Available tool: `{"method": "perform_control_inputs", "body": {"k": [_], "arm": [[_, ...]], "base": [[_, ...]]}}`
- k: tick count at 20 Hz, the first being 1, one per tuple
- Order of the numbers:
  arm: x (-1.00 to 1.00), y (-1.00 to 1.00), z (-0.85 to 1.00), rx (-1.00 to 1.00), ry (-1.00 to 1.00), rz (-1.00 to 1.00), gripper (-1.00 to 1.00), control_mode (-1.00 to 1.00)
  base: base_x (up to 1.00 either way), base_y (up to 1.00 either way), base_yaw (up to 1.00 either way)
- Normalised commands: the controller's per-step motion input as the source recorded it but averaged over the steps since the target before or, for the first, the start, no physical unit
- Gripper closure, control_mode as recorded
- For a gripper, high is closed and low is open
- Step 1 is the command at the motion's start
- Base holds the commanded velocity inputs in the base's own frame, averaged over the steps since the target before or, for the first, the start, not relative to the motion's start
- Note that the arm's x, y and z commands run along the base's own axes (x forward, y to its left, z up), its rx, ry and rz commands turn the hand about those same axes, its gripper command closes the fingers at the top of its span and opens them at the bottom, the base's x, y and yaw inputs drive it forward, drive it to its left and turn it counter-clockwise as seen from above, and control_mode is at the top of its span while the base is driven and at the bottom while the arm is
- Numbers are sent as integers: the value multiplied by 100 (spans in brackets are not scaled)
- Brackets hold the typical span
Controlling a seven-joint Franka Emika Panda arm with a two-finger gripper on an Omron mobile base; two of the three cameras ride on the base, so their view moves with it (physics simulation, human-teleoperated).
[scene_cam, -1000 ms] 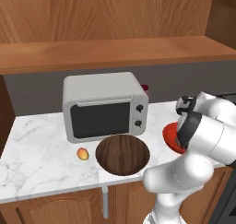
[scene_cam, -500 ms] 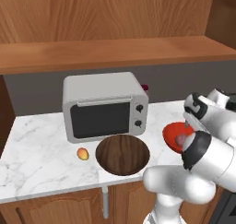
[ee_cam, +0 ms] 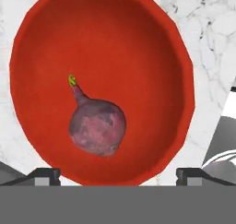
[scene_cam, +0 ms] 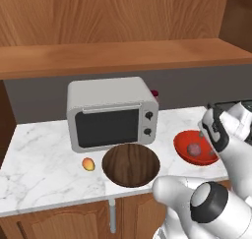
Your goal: Pick both bowls and place them on the counter. Then place the mango in one bowl and place the onion in the other bowl.
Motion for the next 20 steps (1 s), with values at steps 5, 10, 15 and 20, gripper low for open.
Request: {"method": "perform_control_inputs", "body": {"k": [5, 10, 15, 20], "arm": [[-28, 53, 35, -4, -1, 0, -100, -100], [-24, 63, 30, -10, 0, 0, -100, -100], [-14, 68, 29, -12, 0, 1, -100, -100], [-10, 70, 28, -13, 0, 6, -100, -100]], "base": [[0, 0, 0], [0, 0, 0], [0, 0, 0], [0, 0, 0]]}}
